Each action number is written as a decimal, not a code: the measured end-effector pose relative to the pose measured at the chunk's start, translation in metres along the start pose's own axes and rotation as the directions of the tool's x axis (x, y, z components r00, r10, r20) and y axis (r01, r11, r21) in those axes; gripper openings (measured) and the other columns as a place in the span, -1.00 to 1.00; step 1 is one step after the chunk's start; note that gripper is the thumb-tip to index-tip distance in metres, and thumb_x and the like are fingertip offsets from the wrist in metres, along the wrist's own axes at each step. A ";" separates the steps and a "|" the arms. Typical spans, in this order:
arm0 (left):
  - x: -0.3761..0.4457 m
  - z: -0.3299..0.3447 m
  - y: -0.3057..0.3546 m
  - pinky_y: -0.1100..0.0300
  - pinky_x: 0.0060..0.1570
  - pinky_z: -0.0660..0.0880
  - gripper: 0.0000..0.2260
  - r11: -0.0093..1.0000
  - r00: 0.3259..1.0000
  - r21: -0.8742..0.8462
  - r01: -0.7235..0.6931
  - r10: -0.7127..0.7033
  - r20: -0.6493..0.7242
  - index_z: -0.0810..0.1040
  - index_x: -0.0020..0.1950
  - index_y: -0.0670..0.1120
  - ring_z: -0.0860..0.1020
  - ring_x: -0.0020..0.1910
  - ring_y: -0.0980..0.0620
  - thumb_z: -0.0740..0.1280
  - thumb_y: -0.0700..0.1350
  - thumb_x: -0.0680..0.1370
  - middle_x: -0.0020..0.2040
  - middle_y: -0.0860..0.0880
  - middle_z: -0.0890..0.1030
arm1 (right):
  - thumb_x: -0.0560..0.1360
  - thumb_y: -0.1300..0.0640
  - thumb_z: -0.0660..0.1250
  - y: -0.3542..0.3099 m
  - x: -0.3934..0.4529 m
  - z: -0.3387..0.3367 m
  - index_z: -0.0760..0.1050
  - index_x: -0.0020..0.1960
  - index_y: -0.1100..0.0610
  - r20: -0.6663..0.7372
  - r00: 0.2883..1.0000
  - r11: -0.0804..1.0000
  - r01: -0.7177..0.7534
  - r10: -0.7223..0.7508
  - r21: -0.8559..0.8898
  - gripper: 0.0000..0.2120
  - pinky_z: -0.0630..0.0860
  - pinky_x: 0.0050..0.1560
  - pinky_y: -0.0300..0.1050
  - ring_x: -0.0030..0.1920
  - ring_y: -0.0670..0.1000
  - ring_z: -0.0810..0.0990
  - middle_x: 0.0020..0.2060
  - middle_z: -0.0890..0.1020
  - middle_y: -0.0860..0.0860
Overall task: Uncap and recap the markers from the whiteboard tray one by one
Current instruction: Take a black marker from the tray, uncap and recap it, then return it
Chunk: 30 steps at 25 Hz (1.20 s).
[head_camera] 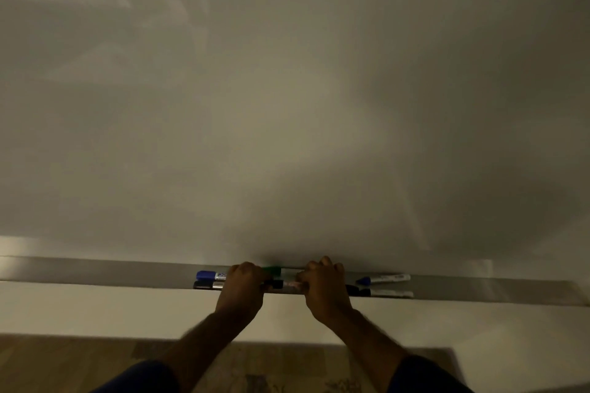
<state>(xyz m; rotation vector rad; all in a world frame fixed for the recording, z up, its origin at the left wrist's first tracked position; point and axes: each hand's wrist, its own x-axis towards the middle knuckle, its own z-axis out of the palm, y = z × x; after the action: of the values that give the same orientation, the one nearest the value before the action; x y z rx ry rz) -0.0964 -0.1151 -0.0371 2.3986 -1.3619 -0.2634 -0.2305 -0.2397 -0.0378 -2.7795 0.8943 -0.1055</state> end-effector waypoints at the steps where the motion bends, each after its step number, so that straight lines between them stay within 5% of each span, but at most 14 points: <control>1: -0.001 0.004 -0.002 0.11 0.13 0.41 -0.90 1.000 1.000 0.021 -0.009 0.009 0.001 0.60 -0.05 0.07 0.52 -0.04 0.07 0.33 -0.11 0.50 -0.09 0.05 0.64 | 0.56 0.06 0.26 -0.001 0.000 0.003 0.61 0.08 -0.03 0.012 1.000 1.000 -0.003 0.003 -0.005 -0.82 0.27 0.06 0.01 0.09 0.08 0.41 -0.01 0.61 -0.05; 13: -0.002 0.013 -0.019 0.12 0.17 0.36 -0.82 0.980 0.991 0.152 -0.131 0.130 0.013 0.60 0.09 0.06 0.46 0.13 0.05 0.35 -0.05 0.50 0.09 0.07 0.62 | 0.50 0.23 0.29 -0.001 -0.002 0.020 0.60 0.09 -0.04 0.039 0.999 0.998 0.003 -0.005 0.058 -0.74 0.27 0.09 -0.03 0.12 0.12 0.40 0.04 0.61 -0.04; 19: 0.000 0.006 -0.016 0.13 -0.03 0.46 -0.75 0.989 0.992 0.110 -0.104 0.111 -0.061 0.62 -0.01 -0.01 0.52 0.00 0.00 0.41 -0.29 0.39 -0.01 0.02 0.63 | 0.45 0.32 0.28 0.000 -0.003 0.021 0.56 0.19 -0.06 0.060 0.998 0.997 -0.003 -0.002 0.083 -0.59 0.25 0.16 -0.03 0.19 0.11 0.38 0.13 0.59 -0.07; 23: 0.006 0.003 -0.014 0.21 -0.09 0.43 -0.78 0.992 0.997 0.105 -0.073 0.074 0.000 0.53 0.12 0.01 0.45 -0.04 0.06 0.29 -0.19 0.50 -0.01 0.03 0.56 | 0.49 0.29 0.27 0.001 -0.003 0.020 0.55 0.20 -0.04 0.054 0.999 0.995 0.001 -0.007 0.100 -0.64 0.27 0.22 -0.04 0.20 0.10 0.38 0.15 0.59 -0.05; 30: 0.019 0.002 -0.006 0.17 -0.06 0.45 -0.92 0.989 0.991 0.135 -0.056 0.039 0.125 0.49 0.00 0.00 0.50 -0.09 0.06 0.28 -0.09 0.51 -0.06 0.00 0.59 | 0.50 0.31 0.23 0.005 -0.001 0.013 0.55 0.22 0.01 0.081 0.995 0.990 0.052 -0.063 0.128 -0.63 0.33 0.18 -0.06 0.18 0.12 0.39 0.13 0.59 0.02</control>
<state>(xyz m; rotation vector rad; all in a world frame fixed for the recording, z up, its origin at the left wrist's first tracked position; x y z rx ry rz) -0.0823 -0.1291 -0.0409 2.4942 -1.5358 -0.3172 -0.2326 -0.2409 -0.0520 -2.6719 0.7601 -0.0506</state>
